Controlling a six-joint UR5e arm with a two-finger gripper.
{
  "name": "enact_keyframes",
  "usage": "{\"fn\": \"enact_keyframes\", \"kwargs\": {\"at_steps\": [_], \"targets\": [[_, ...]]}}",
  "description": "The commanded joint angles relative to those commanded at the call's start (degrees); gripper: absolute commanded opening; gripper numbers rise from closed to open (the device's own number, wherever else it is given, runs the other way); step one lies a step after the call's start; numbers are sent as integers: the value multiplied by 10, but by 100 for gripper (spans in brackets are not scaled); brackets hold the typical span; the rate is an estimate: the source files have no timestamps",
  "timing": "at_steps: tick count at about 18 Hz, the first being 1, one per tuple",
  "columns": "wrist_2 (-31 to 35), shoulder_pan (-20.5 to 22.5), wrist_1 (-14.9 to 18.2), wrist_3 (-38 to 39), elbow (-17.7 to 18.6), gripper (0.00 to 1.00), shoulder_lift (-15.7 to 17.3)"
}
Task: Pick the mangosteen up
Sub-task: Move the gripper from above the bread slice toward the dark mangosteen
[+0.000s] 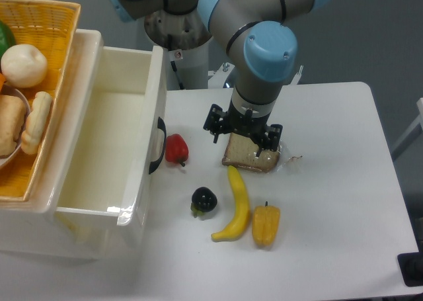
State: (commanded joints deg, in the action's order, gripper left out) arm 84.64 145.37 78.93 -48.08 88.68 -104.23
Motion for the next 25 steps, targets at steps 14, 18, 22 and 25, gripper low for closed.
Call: {"fn": "enact_keyframes", "kwargs": {"at_steps": [14,18,22,25], "targets": [[-5,-48,-43,57,4,100,-92],[-15,-62,-50,106,4,100,-120],[-16,-67,-67,93,4,100,-134],[-12,-68,-68,16,4,100,-143]]}}
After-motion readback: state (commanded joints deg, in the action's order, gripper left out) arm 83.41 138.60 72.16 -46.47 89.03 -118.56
